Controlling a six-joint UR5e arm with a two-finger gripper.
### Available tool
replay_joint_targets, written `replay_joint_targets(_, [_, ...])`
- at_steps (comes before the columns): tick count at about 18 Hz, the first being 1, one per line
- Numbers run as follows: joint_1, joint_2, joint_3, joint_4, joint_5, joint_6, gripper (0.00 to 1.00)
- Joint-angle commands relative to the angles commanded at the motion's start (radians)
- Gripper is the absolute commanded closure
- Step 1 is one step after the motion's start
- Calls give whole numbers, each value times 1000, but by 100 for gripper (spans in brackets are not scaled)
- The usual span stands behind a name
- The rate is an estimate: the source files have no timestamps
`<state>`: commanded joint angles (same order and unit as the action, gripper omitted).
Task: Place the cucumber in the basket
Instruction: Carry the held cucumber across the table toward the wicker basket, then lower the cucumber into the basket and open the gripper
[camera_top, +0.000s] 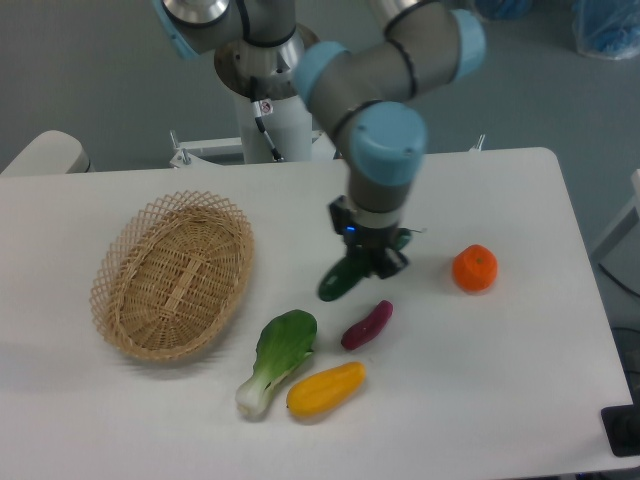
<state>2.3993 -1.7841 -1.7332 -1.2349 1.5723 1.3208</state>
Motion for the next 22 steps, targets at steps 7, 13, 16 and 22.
replay_joint_targets(7, [-78,106,-146,0,-14,-20,91])
replay_joint_targets(13, [-207,101,-172,3,-20,-201,91])
replay_joint_targets(16, [-265,72,-172,29,-18,-288,91])
replay_joint_targets(22, [-319,26,-175,90,-18,-432,89])
